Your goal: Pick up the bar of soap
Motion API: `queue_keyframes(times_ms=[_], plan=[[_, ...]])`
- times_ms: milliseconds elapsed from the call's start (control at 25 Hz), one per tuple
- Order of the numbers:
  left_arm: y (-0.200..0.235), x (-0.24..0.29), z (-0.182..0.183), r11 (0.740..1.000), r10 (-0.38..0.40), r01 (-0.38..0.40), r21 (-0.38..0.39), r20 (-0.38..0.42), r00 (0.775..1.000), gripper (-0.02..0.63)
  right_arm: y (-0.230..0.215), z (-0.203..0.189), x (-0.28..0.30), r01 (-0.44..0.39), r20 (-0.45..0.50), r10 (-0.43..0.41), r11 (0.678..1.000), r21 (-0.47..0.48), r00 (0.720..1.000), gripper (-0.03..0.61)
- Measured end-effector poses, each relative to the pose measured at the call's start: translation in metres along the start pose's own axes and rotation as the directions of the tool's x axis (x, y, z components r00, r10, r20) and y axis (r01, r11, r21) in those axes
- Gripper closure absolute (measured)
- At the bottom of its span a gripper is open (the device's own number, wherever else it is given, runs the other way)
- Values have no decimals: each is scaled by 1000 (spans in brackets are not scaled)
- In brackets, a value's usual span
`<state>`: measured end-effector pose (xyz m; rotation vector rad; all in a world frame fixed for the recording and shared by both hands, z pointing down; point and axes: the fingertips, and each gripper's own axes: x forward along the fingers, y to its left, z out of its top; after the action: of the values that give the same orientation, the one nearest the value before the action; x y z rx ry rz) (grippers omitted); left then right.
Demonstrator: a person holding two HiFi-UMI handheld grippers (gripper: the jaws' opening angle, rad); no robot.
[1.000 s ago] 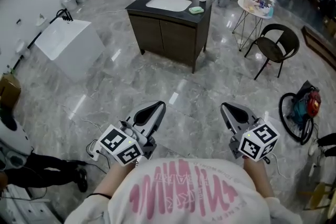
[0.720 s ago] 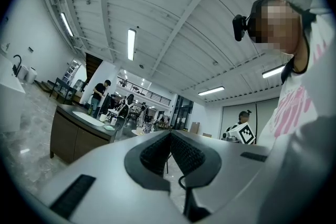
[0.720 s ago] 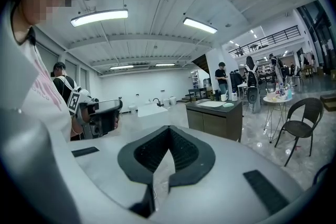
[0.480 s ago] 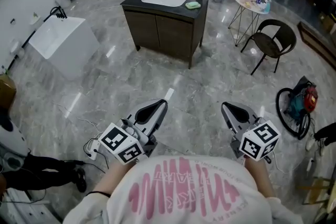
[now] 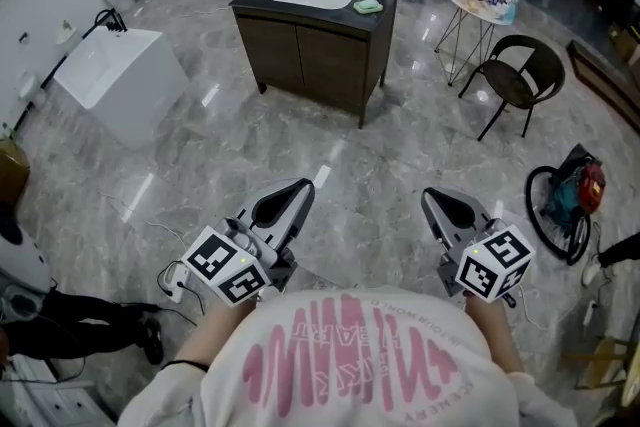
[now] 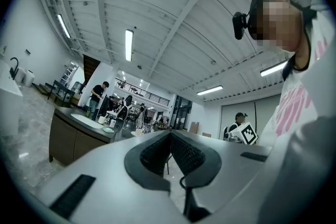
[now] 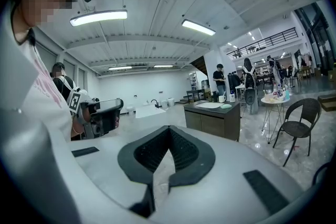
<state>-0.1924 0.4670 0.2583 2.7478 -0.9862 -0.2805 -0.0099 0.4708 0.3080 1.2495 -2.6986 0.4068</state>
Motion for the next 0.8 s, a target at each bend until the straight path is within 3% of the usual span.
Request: queue_keyframes(times_ms=[200,440,800], plan=[[2,0,-5,998,-12,14,-62,21,1000,605,-5,-12,0,13,-12,-12,999,29,1000,572],[5,8,-22,999,6,-8,-35,-70,998,605,-7,-20,6,2,-36,0,998,57,999,572],[16,35,-18,999,25,-25,-30,2,1000,604,-41,-17,19,-8,-22,9,998,62,1000,572]])
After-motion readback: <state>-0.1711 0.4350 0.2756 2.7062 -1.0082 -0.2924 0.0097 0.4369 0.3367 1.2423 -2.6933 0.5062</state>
